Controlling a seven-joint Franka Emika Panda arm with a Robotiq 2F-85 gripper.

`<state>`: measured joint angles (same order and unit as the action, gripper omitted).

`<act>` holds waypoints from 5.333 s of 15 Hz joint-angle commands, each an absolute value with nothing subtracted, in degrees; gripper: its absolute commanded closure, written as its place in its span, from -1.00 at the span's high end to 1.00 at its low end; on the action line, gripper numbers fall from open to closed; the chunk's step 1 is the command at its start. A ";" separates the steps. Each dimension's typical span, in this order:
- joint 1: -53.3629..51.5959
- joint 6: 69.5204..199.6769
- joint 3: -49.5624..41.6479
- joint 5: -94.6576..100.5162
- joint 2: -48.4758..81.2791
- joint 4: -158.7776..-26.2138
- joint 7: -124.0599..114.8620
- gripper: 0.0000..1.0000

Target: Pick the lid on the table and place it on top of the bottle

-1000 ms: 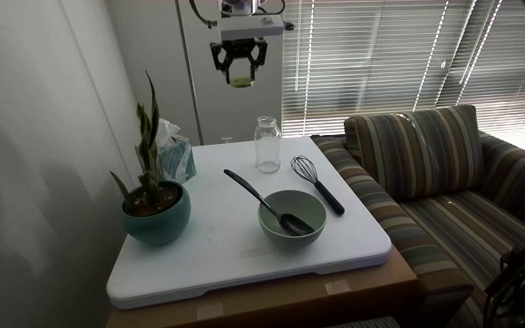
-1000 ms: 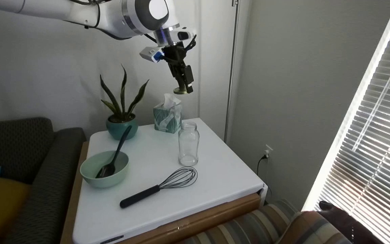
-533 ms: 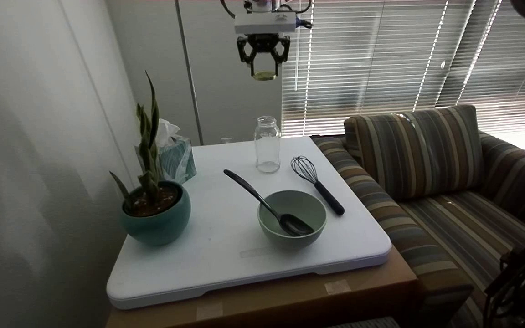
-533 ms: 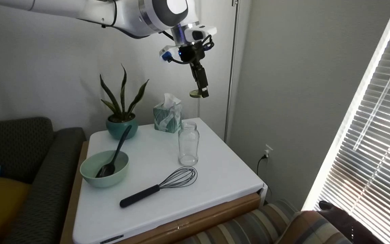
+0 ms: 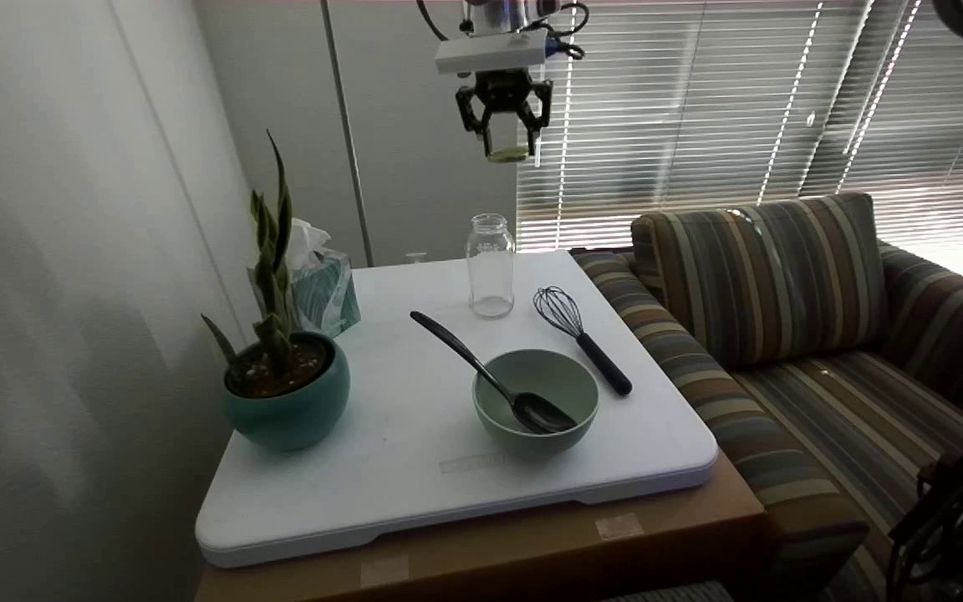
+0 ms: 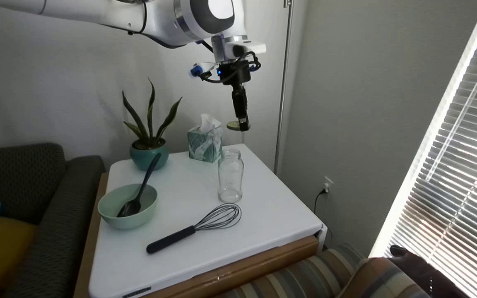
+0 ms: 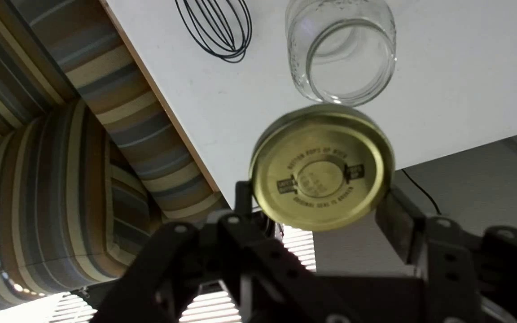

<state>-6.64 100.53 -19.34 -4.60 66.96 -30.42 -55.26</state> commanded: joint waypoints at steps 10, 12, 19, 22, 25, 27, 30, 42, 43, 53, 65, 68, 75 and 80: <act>-5.69 100.09 -17.13 -8.13 71.58 -26.83 -65.07 -0.11; -5.72 101.17 -17.21 -8.39 71.90 -26.73 -66.63 -0.11; -5.23 105.27 -17.29 -8.17 74.00 -26.80 -69.41 -0.11; -5.15 105.41 -16.83 -8.60 74.39 -26.84 -69.49 -0.11; -5.55 105.47 -16.55 -8.84 74.75 -26.80 -69.31 -0.11; -5.62 105.67 -16.21 -8.85 75.15 -26.79 -69.18 -0.11; -5.72 106.65 -15.91 -8.53 75.53 -26.58 -68.95 -0.11; -5.99 108.28 -16.32 -7.60 75.91 -26.66 -68.97 -0.11; -5.96 108.48 -16.40 -7.51 75.99 -26.67 -69.11 -0.11; -5.94 109.52 -17.11 -6.73 76.54 -26.68 -69.53 -0.11; -5.79 107.37 -16.87 -6.97 76.49 -27.43 -69.35 -0.11; -5.86 106.81 -16.99 -6.75 76.54 -27.57 -69.14 -0.11; -5.89 105.32 -17.34 -5.76 76.59 -27.73 -68.77 -0.11; -6.05 104.17 -17.21 -5.43 76.86 -27.60 -68.62 -0.11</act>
